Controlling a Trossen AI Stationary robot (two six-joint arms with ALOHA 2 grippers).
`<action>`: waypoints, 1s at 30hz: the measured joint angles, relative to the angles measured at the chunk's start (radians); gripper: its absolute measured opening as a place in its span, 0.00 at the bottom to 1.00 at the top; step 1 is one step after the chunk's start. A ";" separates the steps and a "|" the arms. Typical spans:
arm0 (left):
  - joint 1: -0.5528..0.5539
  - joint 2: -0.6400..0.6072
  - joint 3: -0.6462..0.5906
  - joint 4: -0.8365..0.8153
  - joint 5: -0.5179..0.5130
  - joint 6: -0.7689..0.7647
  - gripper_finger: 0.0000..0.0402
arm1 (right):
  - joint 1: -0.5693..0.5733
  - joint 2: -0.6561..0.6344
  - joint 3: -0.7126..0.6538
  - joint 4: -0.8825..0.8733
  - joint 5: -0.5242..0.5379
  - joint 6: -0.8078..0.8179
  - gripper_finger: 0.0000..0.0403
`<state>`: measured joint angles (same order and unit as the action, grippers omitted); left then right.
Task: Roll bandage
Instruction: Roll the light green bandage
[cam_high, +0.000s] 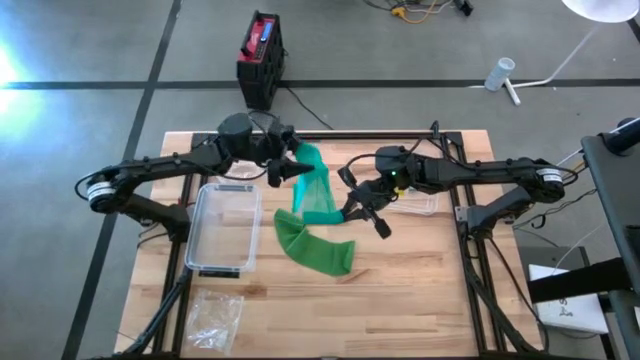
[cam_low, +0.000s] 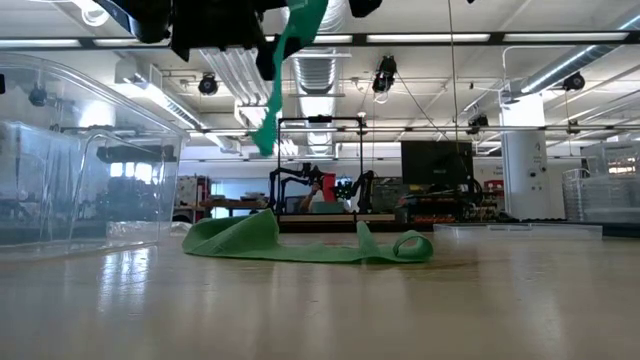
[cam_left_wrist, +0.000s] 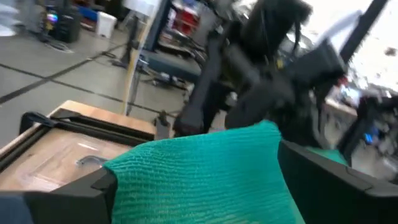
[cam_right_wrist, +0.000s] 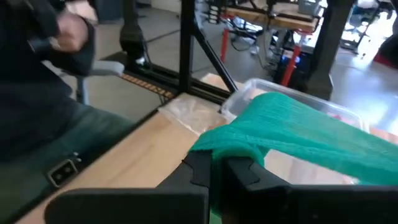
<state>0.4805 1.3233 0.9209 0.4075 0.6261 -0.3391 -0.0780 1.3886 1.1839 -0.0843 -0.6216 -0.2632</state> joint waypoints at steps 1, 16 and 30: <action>0.000 0.005 0.001 -0.015 0.020 0.023 0.79 | 0.000 -0.005 0.003 0.001 -0.001 0.005 0.01; -0.044 0.004 0.001 -0.239 0.080 0.220 0.75 | 0.001 -0.052 0.006 0.097 0.008 0.071 0.01; -0.094 -0.082 -0.001 -0.406 0.055 0.303 0.72 | -0.003 -0.053 0.006 0.134 0.037 0.144 0.01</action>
<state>0.3867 1.2408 0.9203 0.0012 0.6808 -0.0357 -0.0807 1.3357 1.1904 0.0496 -0.5850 -0.1196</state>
